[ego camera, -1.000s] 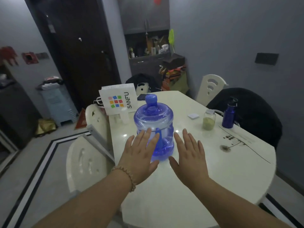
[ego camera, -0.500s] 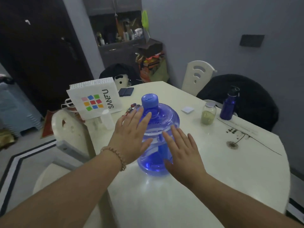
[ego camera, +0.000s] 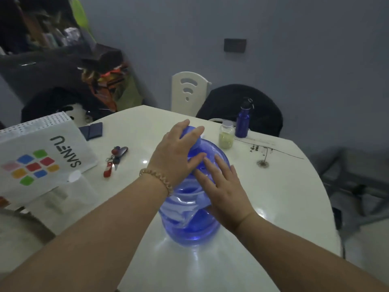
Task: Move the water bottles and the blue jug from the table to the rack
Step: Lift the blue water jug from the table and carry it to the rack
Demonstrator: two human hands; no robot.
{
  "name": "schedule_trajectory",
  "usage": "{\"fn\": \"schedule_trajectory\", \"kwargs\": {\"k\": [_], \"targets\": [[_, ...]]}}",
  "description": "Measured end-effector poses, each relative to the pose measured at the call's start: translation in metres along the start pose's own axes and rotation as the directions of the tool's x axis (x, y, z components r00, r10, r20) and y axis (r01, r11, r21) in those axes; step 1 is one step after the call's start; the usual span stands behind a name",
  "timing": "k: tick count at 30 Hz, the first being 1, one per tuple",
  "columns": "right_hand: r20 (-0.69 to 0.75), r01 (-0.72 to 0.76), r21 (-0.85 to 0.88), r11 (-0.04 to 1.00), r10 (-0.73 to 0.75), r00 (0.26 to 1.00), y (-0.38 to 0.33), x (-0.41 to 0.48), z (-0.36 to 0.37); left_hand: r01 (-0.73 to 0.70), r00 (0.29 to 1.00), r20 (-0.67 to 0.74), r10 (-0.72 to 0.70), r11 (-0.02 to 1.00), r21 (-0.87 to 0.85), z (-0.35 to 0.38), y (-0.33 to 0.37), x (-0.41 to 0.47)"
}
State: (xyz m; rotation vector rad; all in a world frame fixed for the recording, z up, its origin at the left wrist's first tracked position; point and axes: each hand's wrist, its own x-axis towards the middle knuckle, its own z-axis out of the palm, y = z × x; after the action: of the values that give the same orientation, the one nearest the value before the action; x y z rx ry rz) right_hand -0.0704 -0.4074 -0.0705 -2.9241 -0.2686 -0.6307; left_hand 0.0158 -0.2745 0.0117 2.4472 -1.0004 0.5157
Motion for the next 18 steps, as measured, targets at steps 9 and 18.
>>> {"fn": "schedule_trajectory", "kwargs": {"k": [9, 18], "targets": [[0.040, -0.010, -0.101, 0.995, 0.014, 0.999, -0.008, -0.008, -0.008, -0.003, 1.000, -0.031, 0.003, 1.000, -0.003, 0.000, 0.010, -0.009], [-0.003, 0.056, -0.085, 0.995, -0.056, 0.998, -0.004, -0.064, -0.035, 0.016, 1.000, -0.024, -0.015, 0.999, 0.041, -0.008, 0.060, -0.041]]}}
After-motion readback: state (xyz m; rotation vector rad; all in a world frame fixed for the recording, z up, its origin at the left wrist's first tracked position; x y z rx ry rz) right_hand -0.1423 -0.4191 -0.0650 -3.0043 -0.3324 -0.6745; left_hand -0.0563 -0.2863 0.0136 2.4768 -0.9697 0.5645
